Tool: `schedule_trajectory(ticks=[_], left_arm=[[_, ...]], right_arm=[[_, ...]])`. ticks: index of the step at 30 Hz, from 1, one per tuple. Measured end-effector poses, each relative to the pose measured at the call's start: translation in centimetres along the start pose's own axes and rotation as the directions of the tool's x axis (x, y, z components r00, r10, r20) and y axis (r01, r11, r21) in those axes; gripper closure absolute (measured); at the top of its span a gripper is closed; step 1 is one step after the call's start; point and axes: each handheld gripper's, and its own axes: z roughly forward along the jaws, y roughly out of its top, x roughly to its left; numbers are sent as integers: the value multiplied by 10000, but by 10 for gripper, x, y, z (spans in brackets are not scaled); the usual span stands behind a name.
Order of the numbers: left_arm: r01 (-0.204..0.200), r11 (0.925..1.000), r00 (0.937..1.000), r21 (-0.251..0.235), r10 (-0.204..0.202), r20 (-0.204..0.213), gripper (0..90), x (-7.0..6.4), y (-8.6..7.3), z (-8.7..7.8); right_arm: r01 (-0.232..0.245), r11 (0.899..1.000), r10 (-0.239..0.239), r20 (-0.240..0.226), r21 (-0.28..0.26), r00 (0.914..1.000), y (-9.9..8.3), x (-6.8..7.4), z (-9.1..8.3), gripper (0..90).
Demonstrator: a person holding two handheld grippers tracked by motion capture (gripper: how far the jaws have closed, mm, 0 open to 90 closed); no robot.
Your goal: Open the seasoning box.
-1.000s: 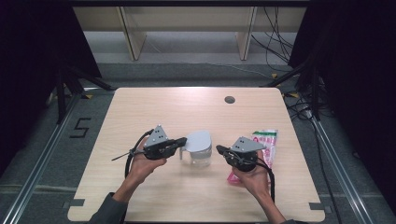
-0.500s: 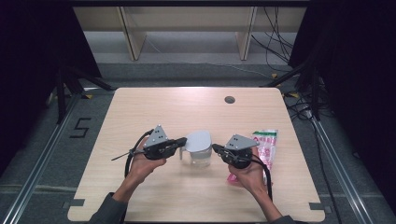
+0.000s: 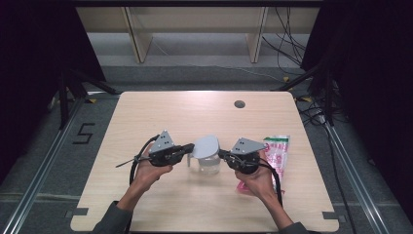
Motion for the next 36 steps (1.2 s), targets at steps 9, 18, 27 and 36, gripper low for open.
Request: schedule_trajectory(ticks=[9,18,27,36], left_arm=[[527,9985,9985,-134,-525,148,670,7,-3,-13],[-125,9982,9997,594,137,-192,492,-2,-18,-29],[376,9950,9974,926,-316,-655,374,-5,-35,-43],[640,9936,9949,932,-562,-843,297,-5,-40,-49]], right_arm=[[-78,9998,78,-31,-159,10000,7,2,0,900],[270,9991,-275,-161,-333,9995,15,6,9,900],[247,9989,-261,-346,-389,9991,21,14,16,892],[221,9985,-244,-466,-498,9986,27,22,21,880]])
